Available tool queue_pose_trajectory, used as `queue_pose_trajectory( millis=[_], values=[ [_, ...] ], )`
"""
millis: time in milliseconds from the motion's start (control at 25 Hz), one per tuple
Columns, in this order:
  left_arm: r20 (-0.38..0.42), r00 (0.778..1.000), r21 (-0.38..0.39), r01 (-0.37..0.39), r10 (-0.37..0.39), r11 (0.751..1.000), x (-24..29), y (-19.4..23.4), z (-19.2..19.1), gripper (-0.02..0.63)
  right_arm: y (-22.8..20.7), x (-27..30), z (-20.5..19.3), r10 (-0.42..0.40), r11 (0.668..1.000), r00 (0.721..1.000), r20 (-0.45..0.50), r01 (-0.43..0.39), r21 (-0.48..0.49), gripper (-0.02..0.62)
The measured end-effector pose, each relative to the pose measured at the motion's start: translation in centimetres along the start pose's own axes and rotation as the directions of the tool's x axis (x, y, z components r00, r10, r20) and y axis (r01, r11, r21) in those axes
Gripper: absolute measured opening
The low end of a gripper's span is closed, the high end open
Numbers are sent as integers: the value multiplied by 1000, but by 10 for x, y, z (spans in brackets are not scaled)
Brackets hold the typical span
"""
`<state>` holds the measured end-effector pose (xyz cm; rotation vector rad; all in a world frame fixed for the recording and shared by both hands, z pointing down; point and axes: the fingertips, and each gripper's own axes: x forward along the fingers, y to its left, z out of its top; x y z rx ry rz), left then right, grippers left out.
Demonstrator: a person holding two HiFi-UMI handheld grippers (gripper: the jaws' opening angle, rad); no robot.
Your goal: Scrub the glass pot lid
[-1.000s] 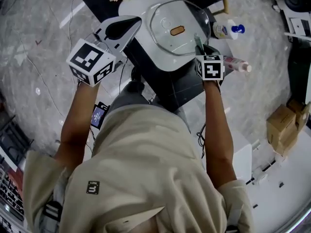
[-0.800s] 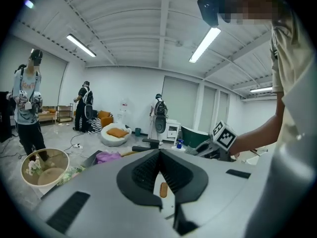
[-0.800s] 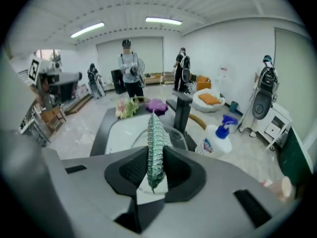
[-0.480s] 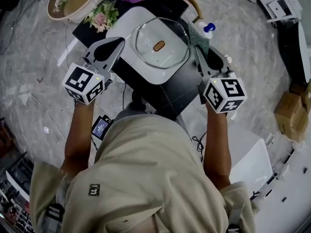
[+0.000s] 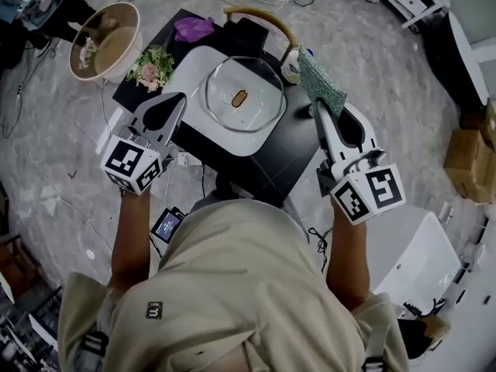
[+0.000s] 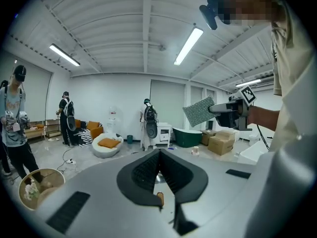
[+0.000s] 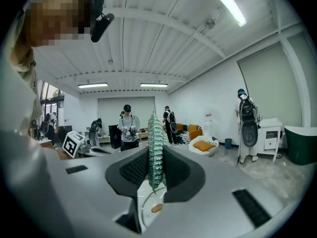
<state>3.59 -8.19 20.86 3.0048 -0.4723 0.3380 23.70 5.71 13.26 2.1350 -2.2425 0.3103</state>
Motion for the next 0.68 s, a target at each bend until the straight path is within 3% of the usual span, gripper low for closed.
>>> queue_pose_trajectory(
  millis=[400, 680],
  values=[
    [-2, 998, 15, 55, -55, 998, 0, -12, 7, 15, 8, -22, 17, -39, 999, 998, 41, 40, -15, 75],
    [4, 998, 25, 68, -69, 997, -8, -20, -2, 15, 15, -35, 0, -56, 998, 998, 37, 56, -8, 75]
  ],
)
